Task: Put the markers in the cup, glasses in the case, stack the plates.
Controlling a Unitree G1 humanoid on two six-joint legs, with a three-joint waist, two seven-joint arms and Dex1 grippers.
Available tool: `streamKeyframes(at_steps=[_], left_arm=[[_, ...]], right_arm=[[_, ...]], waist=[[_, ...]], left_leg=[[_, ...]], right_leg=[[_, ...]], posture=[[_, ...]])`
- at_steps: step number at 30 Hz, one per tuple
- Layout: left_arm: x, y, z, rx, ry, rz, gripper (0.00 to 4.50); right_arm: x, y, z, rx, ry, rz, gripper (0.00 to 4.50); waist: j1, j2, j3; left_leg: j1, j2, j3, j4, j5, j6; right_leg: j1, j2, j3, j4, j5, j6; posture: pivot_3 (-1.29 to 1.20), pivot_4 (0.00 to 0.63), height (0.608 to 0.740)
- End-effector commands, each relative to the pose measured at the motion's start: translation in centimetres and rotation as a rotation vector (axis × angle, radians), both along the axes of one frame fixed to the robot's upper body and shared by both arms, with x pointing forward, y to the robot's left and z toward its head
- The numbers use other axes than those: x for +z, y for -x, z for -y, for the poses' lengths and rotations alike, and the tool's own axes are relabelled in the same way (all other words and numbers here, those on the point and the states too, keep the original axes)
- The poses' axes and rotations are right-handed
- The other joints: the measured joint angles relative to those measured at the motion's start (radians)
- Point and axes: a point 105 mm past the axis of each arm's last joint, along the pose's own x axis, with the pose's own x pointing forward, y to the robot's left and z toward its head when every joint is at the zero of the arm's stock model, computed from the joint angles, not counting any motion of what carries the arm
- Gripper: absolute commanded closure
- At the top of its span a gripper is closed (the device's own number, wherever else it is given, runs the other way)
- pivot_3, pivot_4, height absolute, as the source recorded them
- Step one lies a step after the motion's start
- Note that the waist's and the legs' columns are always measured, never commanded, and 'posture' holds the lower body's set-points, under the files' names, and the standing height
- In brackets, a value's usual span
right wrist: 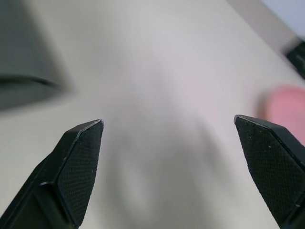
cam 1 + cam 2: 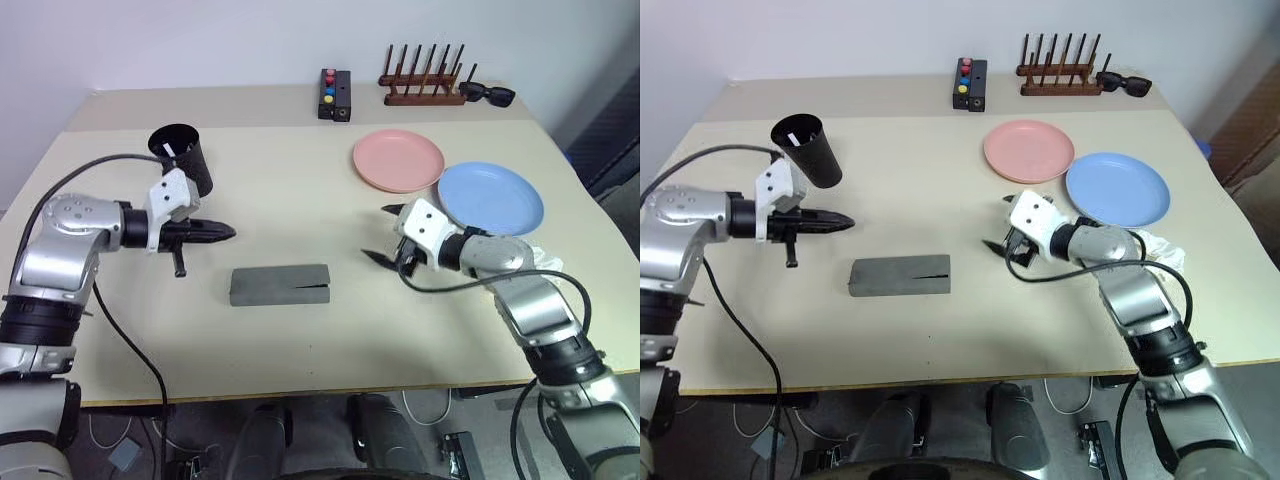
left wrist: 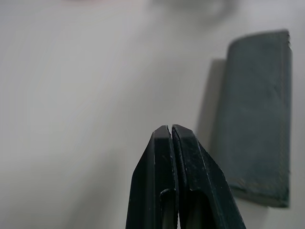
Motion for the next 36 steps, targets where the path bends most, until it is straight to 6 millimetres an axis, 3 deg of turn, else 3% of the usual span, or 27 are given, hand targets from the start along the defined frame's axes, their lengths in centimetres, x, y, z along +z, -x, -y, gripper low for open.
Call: streamKeyframes(at_steps=[1, 7, 10, 26, 29, 36], left_arm=[[1.7, 0.8, 0.4, -0.022, 0.069, 0.075, 4.48], [1.8, 1.4, 1.6, -0.020, 0.149, 0.098, 4.48], [1.4, 1.7, 2.0, -0.021, 0.150, 0.094, 4.48], [0.9, 1.5, 3.8, -0.015, 0.200, 0.104, 4.48], [0.9, 1.6, 4.0, -0.019, 0.206, 0.105, 4.50], [0.8, 1.7, 3.9, -0.011, 0.209, 0.105, 4.50]], right_arm=[[1.2, -2.3, 0.9, -0.033, 0.045, 0.089, 0.00], [1.3, -6.7, 3.0, -0.133, 0.142, 0.145, 0.00], [1.5, -7.9, 3.6, -0.158, 0.155, 0.157, 0.00], [0.7, -10.3, 4.3, -0.264, 0.244, 0.145, 0.00], [0.3, -10.4, 4.3, -0.272, 0.254, 0.129, 0.79], [0.0, -10.5, 4.6, -0.306, 0.285, 0.148, 4.49]], waist=[[0.001, 0.000, 0.000], [-0.002, 0.000, 0.001], [-0.003, 0.000, 0.001], [-0.015, 0.001, 0.001], [-0.021, 0.001, 0.001], [-0.028, 0.001, 0.001]], left_leg=[[0.000, 0.000, 0.000, 0.000, 0.000, 0.000], [0.000, 0.000, 0.001, 0.000, 0.000, 0.000], [0.000, 0.000, 0.001, -0.001, 0.000, 0.000], [0.000, -0.001, 0.001, -0.002, 0.000, 0.000], [0.000, -0.001, 0.001, -0.002, 0.000, 0.000], [0.000, -0.001, 0.001, -0.002, 0.000, 0.000]], right_leg=[[0.000, 0.000, 0.000, 0.000, 0.000, 0.000], [0.000, -0.002, 0.000, 0.000, 0.000, 0.000], [-0.001, -0.001, 0.000, 0.000, 0.000, 0.000], [-0.001, -0.001, 0.001, 0.000, 0.000, 0.000], [-0.001, -0.001, 0.001, 0.000, 0.000, 0.000], [-0.001, -0.001, 0.001, 0.000, 0.000, 0.000]], posture=[[0.00, 0.150, 0.735], [0.00, 0.150, 0.735], [0.00, 0.150, 0.735], [0.00, 0.150, 0.735], [0.00, 0.150, 0.735], [0.00, 0.150, 0.735]])
